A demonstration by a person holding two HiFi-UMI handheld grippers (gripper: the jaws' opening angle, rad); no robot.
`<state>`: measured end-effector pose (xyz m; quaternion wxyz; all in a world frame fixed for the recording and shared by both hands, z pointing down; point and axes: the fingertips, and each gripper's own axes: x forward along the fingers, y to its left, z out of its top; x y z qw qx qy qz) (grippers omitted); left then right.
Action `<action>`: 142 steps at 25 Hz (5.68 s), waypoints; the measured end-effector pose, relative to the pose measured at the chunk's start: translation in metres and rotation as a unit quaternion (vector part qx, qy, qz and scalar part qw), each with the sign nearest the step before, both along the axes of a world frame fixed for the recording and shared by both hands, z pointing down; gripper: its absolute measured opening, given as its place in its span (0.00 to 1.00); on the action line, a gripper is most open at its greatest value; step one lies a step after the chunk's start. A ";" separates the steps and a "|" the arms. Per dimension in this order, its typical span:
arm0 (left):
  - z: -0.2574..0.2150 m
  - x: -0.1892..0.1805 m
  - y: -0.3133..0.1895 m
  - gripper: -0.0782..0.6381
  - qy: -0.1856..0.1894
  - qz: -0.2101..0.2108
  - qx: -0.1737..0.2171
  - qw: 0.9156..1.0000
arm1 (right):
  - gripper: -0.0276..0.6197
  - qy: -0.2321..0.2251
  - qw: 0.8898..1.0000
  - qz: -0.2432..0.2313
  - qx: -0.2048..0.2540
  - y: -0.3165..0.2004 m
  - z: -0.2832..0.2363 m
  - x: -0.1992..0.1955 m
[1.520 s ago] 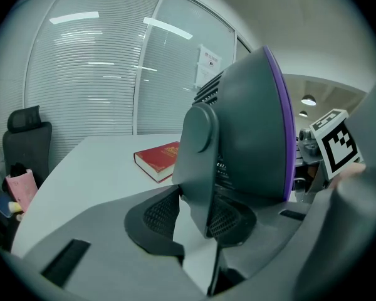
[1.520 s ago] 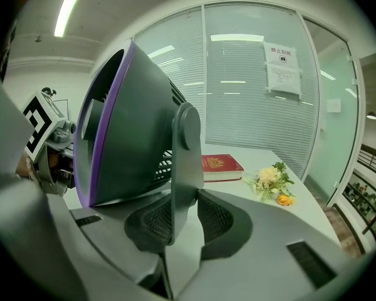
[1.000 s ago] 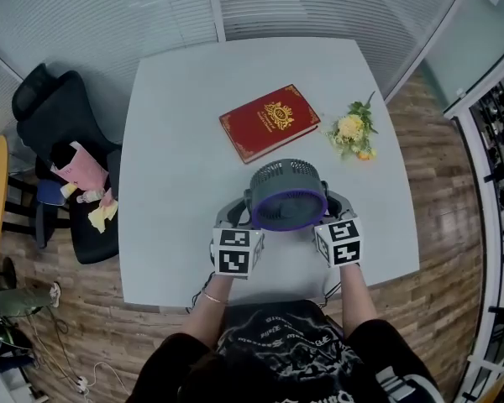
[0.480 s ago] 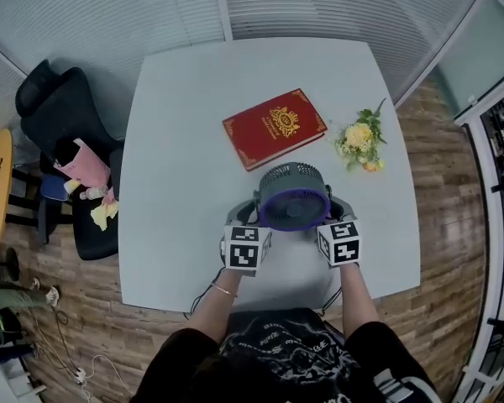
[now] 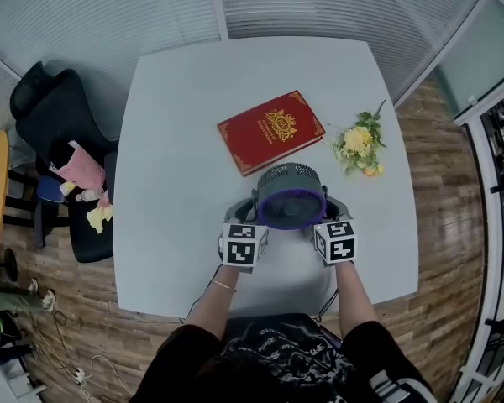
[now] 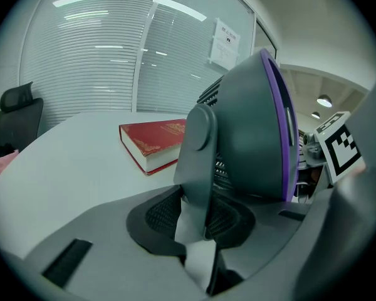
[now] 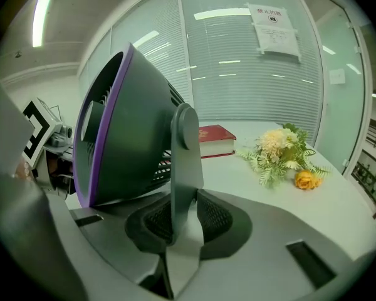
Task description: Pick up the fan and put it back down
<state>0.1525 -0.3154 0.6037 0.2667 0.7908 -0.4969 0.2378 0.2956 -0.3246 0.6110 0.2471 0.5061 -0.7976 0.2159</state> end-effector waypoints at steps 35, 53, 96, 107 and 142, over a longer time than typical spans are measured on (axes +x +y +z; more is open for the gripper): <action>0.023 0.010 -0.007 0.28 -0.013 0.052 -0.001 0.999 | 0.26 0.007 0.999 -0.042 -0.001 -0.005 0.023 0.002; 0.019 -0.001 0.023 0.51 0.001 0.051 -0.031 0.998 | 0.58 0.009 0.999 -0.042 -0.004 0.031 0.013 0.010; -0.124 -0.088 0.192 0.53 0.024 0.003 0.170 0.985 | 0.56 -0.021 0.978 -0.106 0.178 0.176 -0.135 -0.068; -0.134 -0.082 0.187 0.35 0.038 0.008 0.191 0.981 | 0.21 -0.034 0.973 -0.097 0.204 0.173 -0.144 -0.062; -0.136 -0.048 0.184 0.13 0.067 0.046 0.194 0.978 | 0.05 -0.008 0.975 -0.114 0.190 0.173 -0.135 -0.067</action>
